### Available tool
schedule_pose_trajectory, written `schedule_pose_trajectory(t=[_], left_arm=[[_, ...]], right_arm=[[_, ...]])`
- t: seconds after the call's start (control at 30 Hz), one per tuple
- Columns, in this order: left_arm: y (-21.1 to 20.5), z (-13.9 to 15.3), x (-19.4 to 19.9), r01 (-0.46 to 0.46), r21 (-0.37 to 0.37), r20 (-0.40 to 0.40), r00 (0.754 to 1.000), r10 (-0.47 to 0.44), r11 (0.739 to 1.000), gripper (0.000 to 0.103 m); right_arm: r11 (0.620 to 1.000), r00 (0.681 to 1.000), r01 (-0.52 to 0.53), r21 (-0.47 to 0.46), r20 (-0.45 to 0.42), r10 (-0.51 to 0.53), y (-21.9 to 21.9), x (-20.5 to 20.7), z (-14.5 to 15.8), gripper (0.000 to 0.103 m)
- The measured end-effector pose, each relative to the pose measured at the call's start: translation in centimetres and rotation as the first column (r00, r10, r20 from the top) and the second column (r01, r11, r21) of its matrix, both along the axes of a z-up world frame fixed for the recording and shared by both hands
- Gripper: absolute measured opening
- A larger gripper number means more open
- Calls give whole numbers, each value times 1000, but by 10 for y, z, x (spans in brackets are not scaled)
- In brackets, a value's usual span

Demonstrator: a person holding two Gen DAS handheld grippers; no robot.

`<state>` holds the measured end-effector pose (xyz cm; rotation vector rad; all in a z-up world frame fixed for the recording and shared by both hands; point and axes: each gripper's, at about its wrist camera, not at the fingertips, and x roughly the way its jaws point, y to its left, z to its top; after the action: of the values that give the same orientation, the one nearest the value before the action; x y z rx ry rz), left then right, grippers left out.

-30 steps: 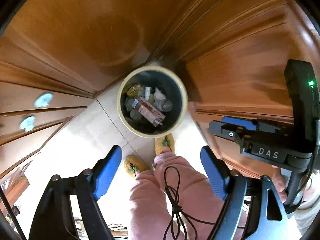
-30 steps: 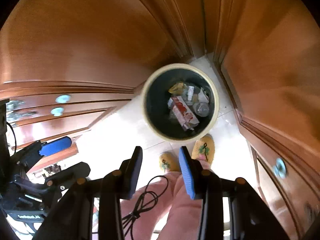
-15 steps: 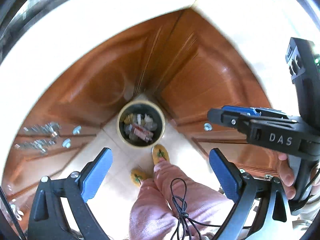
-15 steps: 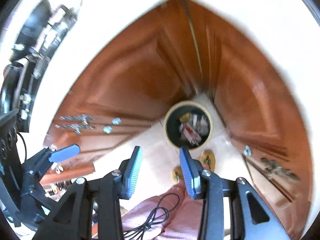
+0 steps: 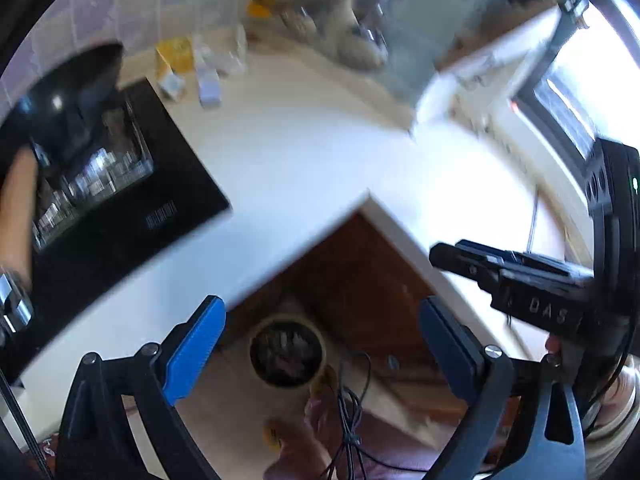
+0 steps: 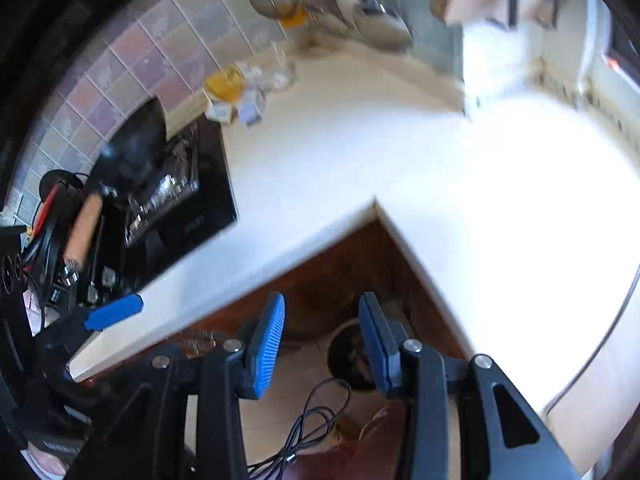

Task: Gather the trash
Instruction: 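Raise both grippers back up toward the countertop, then grasp the lavender milk carton with the left gripper while the right grasps the clear plastic bag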

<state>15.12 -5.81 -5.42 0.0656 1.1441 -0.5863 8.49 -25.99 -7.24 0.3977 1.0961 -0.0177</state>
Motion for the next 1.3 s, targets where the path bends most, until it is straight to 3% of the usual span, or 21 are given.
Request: schedule_pose_trajectory(t=[0.27, 0.5, 0.77, 0.9, 1.13, 1.3], left_arm=[[-19, 22, 90, -166, -61, 64, 983, 170, 984, 96], [-34, 1, 170, -291, -61, 59, 954, 294, 955, 96], [-37, -46, 260, -373, -32, 28, 927, 374, 927, 94], [-31, -77, 303, -401, -29, -23, 916, 401, 916, 85], [-29, -111, 344, -420, -12, -52, 907, 419, 907, 73], [-31, -124, 361, -416, 30, -29, 908, 417, 909, 73]], right_arm=[[990, 988, -130, -48, 81, 134, -16, 98, 28, 39], [971, 966, -222, -92, 116, 231, -22, 192, 31, 39], [973, 967, -220, -75, 115, 228, -26, 288, -3, 39], [978, 973, -201, -61, 104, 206, -26, 326, -24, 39], [975, 972, -218, -41, 75, 221, -11, 385, -59, 39], [969, 967, -245, -35, 63, 247, -2, 418, -76, 39]])
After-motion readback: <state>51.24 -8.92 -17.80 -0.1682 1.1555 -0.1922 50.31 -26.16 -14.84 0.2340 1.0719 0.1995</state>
